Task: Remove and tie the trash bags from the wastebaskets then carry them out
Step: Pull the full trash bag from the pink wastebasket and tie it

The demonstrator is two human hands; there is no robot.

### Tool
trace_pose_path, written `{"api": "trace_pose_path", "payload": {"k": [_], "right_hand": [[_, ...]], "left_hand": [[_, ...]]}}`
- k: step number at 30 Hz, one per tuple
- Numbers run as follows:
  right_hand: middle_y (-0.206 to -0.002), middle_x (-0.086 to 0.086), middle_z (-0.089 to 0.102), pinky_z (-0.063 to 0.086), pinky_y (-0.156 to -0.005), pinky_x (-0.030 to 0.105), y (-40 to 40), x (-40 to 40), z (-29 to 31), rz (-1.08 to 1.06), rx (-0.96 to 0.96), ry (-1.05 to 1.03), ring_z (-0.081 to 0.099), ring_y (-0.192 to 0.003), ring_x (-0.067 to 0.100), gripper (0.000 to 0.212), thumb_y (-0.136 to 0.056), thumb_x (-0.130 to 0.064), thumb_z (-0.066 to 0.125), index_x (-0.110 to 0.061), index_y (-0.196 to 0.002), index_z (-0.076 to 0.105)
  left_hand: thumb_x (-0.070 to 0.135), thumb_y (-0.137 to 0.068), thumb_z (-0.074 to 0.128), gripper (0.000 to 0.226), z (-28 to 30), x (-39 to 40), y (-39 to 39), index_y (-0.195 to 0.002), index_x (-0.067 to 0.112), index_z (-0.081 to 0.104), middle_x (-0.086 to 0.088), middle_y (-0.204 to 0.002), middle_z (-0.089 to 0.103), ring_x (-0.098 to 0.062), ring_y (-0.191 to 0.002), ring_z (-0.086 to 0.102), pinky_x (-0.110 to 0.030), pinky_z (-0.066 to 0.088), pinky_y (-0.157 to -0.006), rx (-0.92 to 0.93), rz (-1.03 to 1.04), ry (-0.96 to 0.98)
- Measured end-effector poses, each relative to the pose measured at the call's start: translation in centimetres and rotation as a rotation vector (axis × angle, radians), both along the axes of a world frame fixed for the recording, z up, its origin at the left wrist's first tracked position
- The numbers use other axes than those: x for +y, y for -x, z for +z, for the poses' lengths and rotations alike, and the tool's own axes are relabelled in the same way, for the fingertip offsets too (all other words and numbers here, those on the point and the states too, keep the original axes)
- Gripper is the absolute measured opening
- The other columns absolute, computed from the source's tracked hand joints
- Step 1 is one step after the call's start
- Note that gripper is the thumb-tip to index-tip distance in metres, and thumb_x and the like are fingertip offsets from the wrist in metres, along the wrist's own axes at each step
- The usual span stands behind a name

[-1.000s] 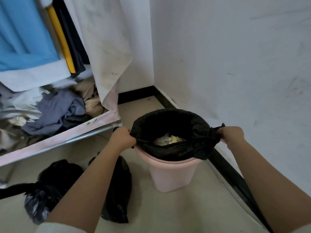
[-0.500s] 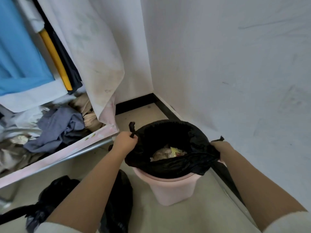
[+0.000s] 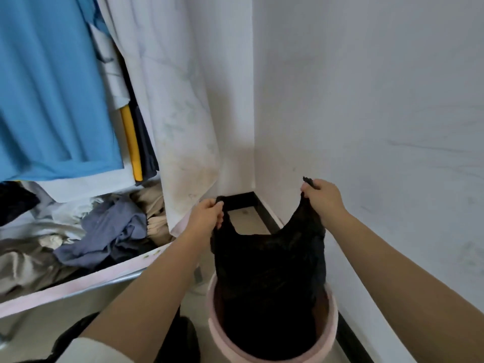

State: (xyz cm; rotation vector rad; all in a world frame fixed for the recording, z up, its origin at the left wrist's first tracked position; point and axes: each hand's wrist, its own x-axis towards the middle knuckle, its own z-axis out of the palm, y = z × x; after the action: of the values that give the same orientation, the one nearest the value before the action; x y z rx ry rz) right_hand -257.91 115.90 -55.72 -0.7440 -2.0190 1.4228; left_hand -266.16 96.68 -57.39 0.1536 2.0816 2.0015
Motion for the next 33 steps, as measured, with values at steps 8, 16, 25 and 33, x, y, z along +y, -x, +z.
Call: {"api": "trace_pose_path", "payload": {"k": [8, 16, 25, 33], "right_hand": [[-0.059, -0.002, 0.034, 0.028, -0.066, 0.030, 3.1, -6.4, 11.5, 0.179, 0.215, -0.549, 0.041, -0.076, 0.021, 0.044, -0.094, -0.017, 0.043, -0.019, -0.053, 0.029], [-0.067, 0.000, 0.039, 0.033, -0.053, 0.011, 1.0, -16.9, 21.5, 0.499, 0.558, -0.546, 0.038, -0.068, 0.017, 0.035, -0.095, -0.013, 0.041, -0.014, -0.060, 0.036], [-0.069, -0.001, 0.038, 0.039, -0.039, 0.015, -2.7, -25.9, 19.1, 0.670, 0.636, -0.053, 0.049, -0.042, 0.010, 0.026, -0.099, -0.021, 0.027, -0.023, -0.075, 0.036], [-0.066, 0.001, 0.032, 0.020, -0.050, 0.027, -1.8, -36.1, 2.9, 0.744, 0.229, 0.028, 0.029, -0.054, 0.013, 0.032, -0.096, -0.024, 0.024, -0.024, -0.064, 0.025]], "left_hand": [[0.010, -0.097, 0.043, 0.034, 10.2, -2.8, -1.9, -0.064, 0.017, 0.043, 0.001, -0.063, 0.044, -0.009, -0.058, 0.041, -0.016, 0.041, -0.051, 0.234, 0.215, -0.362], [0.007, -0.099, 0.036, 0.039, 18.8, -12.1, -9.3, -0.136, 0.019, 0.040, 0.007, -0.097, 0.049, -0.001, -0.074, 0.045, -0.020, 0.038, -0.070, 0.490, 0.462, -0.418], [0.012, -0.101, 0.026, 0.025, 16.7, -21.5, -15.2, -0.116, 0.032, 0.029, -0.001, -0.063, 0.038, -0.004, -0.039, 0.038, -0.019, 0.035, -0.049, 0.590, 0.453, -0.012], [0.011, -0.095, 0.046, 0.019, 4.0, -30.6, -17.5, -0.097, 0.012, 0.027, -0.002, -0.061, 0.031, -0.005, -0.030, 0.031, -0.011, 0.021, -0.031, 0.209, 0.600, 0.163]]}}
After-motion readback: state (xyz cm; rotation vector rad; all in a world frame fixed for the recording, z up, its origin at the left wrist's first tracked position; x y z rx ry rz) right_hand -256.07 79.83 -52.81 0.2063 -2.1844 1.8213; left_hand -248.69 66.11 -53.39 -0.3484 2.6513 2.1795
